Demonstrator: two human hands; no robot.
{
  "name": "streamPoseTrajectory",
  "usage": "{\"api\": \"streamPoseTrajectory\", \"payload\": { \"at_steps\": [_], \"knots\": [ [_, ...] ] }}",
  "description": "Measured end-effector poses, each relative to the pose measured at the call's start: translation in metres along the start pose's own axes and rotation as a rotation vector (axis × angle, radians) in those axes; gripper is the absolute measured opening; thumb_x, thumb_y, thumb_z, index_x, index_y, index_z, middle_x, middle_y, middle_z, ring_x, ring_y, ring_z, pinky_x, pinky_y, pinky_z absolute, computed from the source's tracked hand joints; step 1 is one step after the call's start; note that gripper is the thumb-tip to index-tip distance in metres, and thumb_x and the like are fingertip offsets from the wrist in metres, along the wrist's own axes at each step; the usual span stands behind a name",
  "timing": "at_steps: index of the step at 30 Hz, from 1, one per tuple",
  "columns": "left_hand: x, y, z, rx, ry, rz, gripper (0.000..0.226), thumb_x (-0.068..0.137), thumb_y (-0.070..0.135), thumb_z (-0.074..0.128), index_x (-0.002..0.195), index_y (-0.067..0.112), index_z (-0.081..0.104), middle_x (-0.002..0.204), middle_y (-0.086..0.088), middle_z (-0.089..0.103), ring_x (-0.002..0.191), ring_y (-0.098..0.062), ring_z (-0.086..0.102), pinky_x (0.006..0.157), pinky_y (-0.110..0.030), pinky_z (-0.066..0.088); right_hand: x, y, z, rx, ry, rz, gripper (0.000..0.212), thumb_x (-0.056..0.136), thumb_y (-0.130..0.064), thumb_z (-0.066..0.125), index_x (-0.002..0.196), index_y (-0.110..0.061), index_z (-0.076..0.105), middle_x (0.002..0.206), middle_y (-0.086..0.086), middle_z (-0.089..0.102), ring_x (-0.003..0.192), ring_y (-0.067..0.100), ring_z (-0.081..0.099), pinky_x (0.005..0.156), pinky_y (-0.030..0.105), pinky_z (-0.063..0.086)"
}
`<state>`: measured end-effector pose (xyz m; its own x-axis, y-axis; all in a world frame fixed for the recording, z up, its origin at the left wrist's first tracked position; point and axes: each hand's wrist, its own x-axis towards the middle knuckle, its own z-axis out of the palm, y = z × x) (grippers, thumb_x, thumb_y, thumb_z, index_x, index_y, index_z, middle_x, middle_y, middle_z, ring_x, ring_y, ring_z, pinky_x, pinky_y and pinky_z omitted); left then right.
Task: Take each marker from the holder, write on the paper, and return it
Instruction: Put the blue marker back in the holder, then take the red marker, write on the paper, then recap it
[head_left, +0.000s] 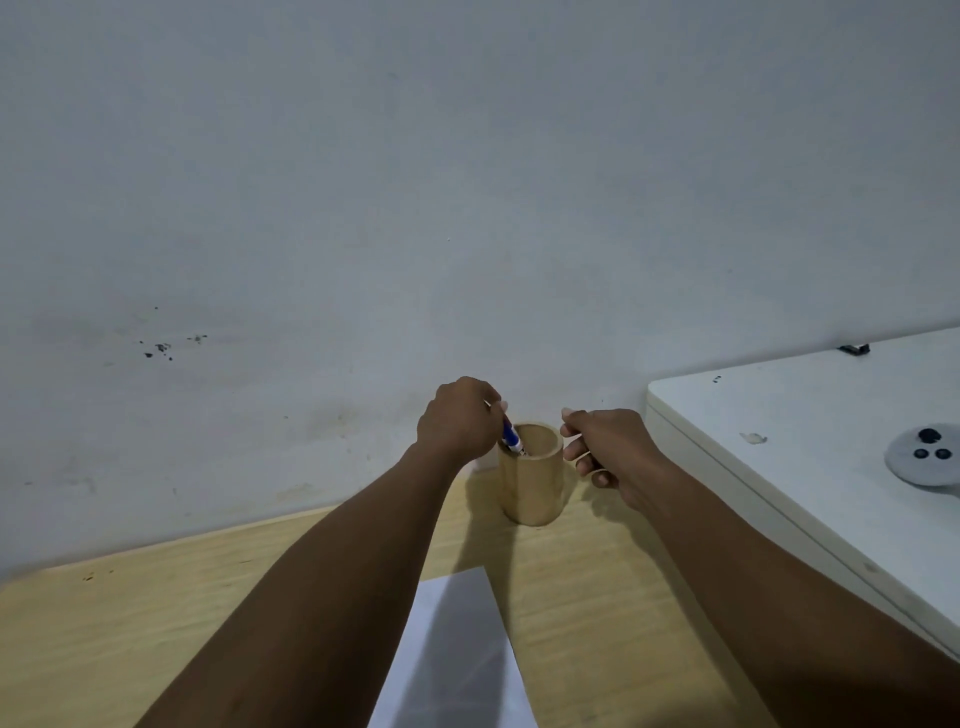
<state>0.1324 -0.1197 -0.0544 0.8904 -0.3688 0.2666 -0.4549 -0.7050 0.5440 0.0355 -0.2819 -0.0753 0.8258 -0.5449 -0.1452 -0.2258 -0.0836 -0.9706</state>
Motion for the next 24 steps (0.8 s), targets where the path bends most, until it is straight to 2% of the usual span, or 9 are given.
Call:
{"api": "streamPoseTrajectory", "payload": {
  "at_steps": [3, 6, 9, 12, 16, 18, 20, 22, 24],
  "knots": [
    [0.008, 0.003, 0.002, -0.041, -0.041, -0.026, 0.021, 0.097, 0.025, 0.061, 0.098, 0.015, 0.08, 0.101, -0.006, 0.079, 0.093, -0.026, 0.072, 0.081, -0.041, 0.061, 0.002, 0.003, 0.001, 0.005, -0.007, 0.003, 0.025, 0.098, -0.028, 0.064, 0.088, -0.006, 0.072, 0.066, 0.007, 0.068, 0.036, 0.012, 0.053, 0.038, 0.019, 0.033],
    [0.009, 0.007, -0.001, -0.043, -0.028, -0.058, 0.019, 0.088, 0.021, 0.064, 0.087, 0.014, 0.081, 0.089, -0.005, 0.079, 0.083, -0.027, 0.073, 0.065, -0.033, 0.056, 0.001, 0.002, 0.003, 0.013, -0.012, 0.001, 0.024, 0.097, -0.025, 0.065, 0.09, -0.004, 0.073, 0.065, 0.008, 0.069, 0.037, 0.012, 0.053, 0.038, 0.019, 0.033],
    [0.003, 0.013, -0.012, -0.078, 0.069, -0.053, 0.017, 0.083, 0.022, 0.064, 0.081, 0.015, 0.08, 0.076, 0.001, 0.075, 0.071, -0.023, 0.071, 0.057, -0.027, 0.048, -0.005, -0.004, 0.008, 0.034, -0.022, -0.009, 0.023, 0.097, -0.024, 0.065, 0.09, -0.004, 0.073, 0.063, 0.007, 0.069, 0.037, 0.011, 0.053, 0.038, 0.019, 0.033],
    [-0.006, 0.014, -0.034, -0.106, 0.187, -0.025, 0.018, 0.085, 0.024, 0.064, 0.083, 0.015, 0.079, 0.07, 0.004, 0.071, 0.062, -0.017, 0.065, 0.054, -0.025, 0.044, -0.017, -0.017, 0.02, 0.077, -0.069, -0.003, 0.024, 0.097, -0.027, 0.065, 0.089, -0.005, 0.073, 0.06, 0.004, 0.07, 0.037, 0.01, 0.054, 0.037, 0.02, 0.035],
    [-0.025, 0.004, -0.074, -0.186, 0.256, 0.0, 0.019, 0.082, 0.025, 0.063, 0.08, 0.016, 0.079, 0.069, 0.003, 0.073, 0.055, -0.014, 0.059, 0.055, -0.025, 0.044, -0.044, -0.036, 0.05, 0.19, -0.254, 0.066, 0.037, 0.096, -0.044, 0.064, 0.088, -0.009, 0.072, 0.059, 0.002, 0.069, 0.039, 0.011, 0.055, 0.037, 0.019, 0.034],
    [-0.038, -0.005, -0.092, -0.253, 0.273, 0.0, 0.018, 0.082, 0.023, 0.063, 0.076, 0.017, 0.079, 0.062, 0.004, 0.071, 0.044, -0.006, 0.052, 0.047, -0.02, 0.041, -0.057, -0.043, 0.071, 0.304, -0.358, 0.143, 0.049, 0.093, -0.057, 0.063, 0.091, -0.009, 0.072, 0.06, 0.002, 0.07, 0.041, 0.011, 0.055, 0.036, 0.019, 0.034],
    [-0.056, -0.017, -0.11, -0.315, 0.277, -0.008, 0.019, 0.082, 0.021, 0.064, 0.073, 0.017, 0.079, 0.056, 0.004, 0.069, 0.038, -0.006, 0.048, 0.04, -0.016, 0.038, -0.071, -0.047, 0.094, 0.436, -0.442, 0.227, 0.063, 0.089, -0.068, 0.061, 0.097, -0.007, 0.071, 0.06, 0.003, 0.07, 0.041, 0.011, 0.055, 0.034, 0.018, 0.032],
    [-0.074, -0.032, -0.127, -0.334, 0.28, -0.033, 0.019, 0.083, 0.021, 0.064, 0.072, 0.019, 0.08, 0.059, -0.004, 0.072, 0.047, -0.011, 0.052, 0.042, -0.02, 0.041, -0.086, -0.048, 0.118, 0.552, -0.487, 0.286, 0.069, 0.085, -0.075, 0.06, 0.097, -0.007, 0.068, 0.059, 0.003, 0.067, 0.039, 0.01, 0.051, 0.033, 0.017, 0.029],
    [-0.092, -0.05, -0.142, -0.371, 0.277, -0.064, 0.02, 0.083, 0.021, 0.065, 0.069, 0.024, 0.079, 0.067, -0.012, 0.075, 0.055, -0.016, 0.056, 0.05, -0.027, 0.046, -0.099, -0.046, 0.141, 0.638, -0.486, 0.32, 0.066, 0.085, -0.073, 0.061, 0.091, -0.008, 0.065, 0.055, 0.001, 0.063, 0.037, 0.008, 0.047, 0.032, 0.017, 0.026]
  ]
}}
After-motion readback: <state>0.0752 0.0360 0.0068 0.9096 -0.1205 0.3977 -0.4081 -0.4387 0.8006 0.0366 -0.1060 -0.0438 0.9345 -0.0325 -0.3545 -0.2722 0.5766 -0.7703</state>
